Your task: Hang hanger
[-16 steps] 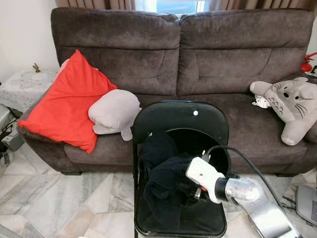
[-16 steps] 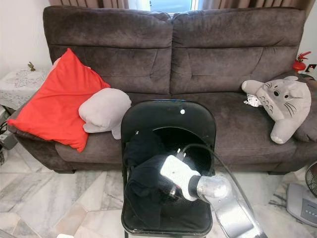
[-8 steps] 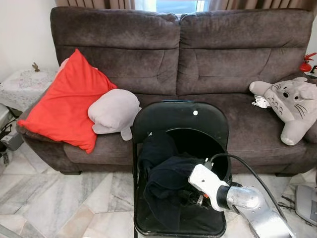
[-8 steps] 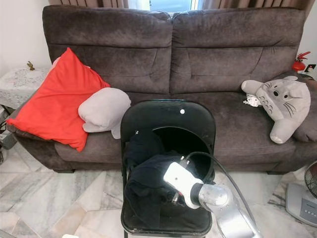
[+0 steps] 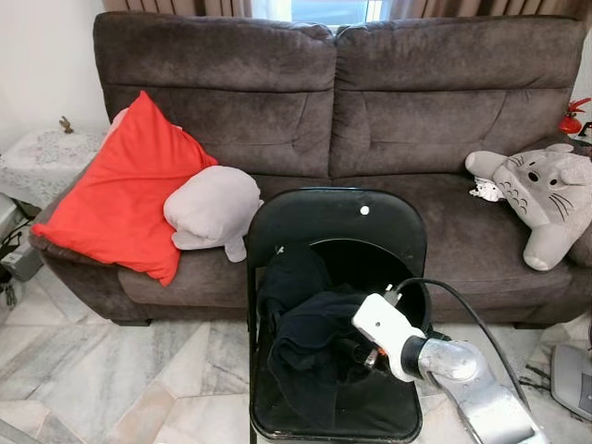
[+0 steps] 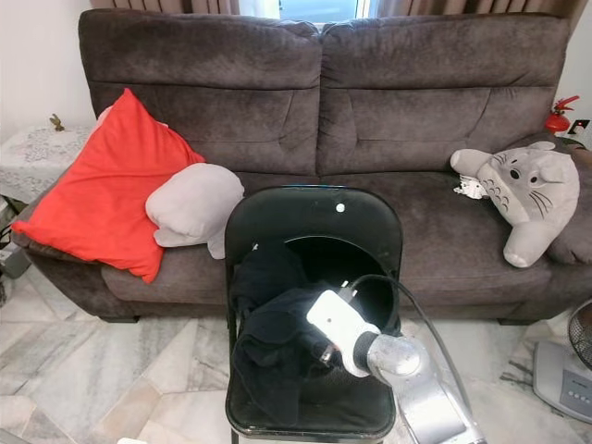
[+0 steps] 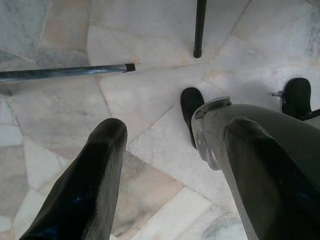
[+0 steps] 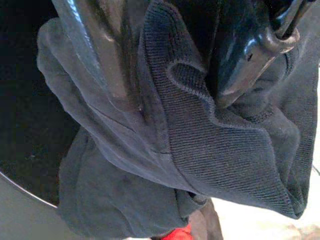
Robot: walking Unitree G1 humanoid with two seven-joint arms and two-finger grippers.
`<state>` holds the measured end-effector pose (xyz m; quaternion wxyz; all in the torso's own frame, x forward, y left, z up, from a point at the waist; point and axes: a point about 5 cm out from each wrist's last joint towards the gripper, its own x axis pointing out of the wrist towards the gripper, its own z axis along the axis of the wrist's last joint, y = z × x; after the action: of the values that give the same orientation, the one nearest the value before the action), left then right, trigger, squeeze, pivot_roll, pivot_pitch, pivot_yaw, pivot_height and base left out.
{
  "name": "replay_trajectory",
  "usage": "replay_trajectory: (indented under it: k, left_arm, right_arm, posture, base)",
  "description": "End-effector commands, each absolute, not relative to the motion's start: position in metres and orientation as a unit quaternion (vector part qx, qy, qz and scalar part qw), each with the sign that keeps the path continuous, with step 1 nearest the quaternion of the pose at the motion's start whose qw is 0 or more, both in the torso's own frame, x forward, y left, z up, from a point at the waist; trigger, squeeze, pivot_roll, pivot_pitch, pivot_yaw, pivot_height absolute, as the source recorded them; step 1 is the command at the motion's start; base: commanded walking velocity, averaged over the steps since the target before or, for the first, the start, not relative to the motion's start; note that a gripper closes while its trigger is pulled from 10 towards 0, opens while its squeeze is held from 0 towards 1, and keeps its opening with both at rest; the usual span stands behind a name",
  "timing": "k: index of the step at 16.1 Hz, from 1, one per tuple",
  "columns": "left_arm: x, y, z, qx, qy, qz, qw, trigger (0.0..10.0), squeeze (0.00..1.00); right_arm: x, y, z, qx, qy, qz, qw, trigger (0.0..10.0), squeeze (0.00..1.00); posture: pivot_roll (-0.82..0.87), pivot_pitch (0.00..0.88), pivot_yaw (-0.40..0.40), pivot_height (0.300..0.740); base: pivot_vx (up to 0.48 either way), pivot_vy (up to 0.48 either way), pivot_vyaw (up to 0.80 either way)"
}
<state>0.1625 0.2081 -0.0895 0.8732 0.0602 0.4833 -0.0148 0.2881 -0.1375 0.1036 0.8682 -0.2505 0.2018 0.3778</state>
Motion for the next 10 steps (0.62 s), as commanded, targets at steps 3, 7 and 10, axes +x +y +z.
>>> replay_trajectory:
  k: [3, 7, 10]
  left_arm:
    - [0.152, 0.211, -0.094, 0.071, 0.501, -0.019, 0.862, 10.0, 0.0]
    - [0.149, 0.216, -0.094, 0.073, 0.503, -0.017, 0.861, 10.0, 0.0]
    - [0.15, 0.218, -0.093, 0.074, 0.502, -0.016, 0.862, 10.0, 0.0]
  right_arm:
    - [0.282, -0.134, 0.093, -0.243, 0.216, 0.403, 0.856, 10.0, 0.0]
    - [0.298, -0.138, 0.092, -0.245, 0.208, 0.358, 0.877, 10.0, 0.0]
    - [0.302, -0.136, 0.089, -0.239, 0.204, 0.354, 0.881, 10.0, 0.0]
  posture:
    - [0.0, 0.091, 0.045, 0.74]
    - [0.01, 0.095, 0.049, 0.74]
    - [0.01, 0.094, 0.048, 0.74]
  base:
    - [0.0, 0.0, 0.0]
    - [0.0, 0.0, 0.0]
    - [0.0, 0.0, 0.0]
